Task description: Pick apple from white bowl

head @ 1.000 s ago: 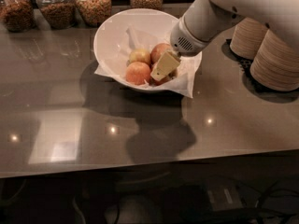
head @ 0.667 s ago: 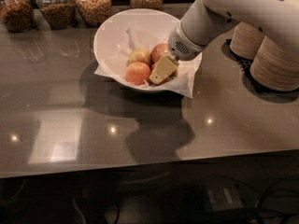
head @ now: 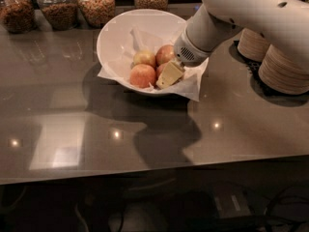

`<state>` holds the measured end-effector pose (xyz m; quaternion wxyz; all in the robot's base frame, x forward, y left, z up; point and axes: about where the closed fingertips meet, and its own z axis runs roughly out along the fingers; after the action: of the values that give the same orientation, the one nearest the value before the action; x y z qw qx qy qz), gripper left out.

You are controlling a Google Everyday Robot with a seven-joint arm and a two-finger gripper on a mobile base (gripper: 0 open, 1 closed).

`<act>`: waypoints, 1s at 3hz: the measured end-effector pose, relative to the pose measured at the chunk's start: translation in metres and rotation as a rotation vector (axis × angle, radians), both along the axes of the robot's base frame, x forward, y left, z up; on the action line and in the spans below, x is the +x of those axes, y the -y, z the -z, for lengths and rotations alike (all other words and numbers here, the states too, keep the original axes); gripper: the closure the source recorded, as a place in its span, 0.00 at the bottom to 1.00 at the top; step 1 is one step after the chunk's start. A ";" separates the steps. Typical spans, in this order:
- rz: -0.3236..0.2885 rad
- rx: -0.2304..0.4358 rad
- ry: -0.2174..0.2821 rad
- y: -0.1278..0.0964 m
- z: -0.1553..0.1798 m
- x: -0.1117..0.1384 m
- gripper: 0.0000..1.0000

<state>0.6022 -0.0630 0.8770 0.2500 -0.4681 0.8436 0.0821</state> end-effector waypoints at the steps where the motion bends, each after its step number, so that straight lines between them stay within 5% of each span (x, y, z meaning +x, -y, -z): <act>1: 0.015 -0.010 -0.006 0.003 0.008 0.007 0.44; 3: 0.027 -0.015 -0.002 0.004 0.010 0.012 0.89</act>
Offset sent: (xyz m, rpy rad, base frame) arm 0.0193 -0.0084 -0.0112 -0.0216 -0.0044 -0.0484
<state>0.6142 -0.0668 0.8675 0.2467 -0.4584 0.8507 0.0726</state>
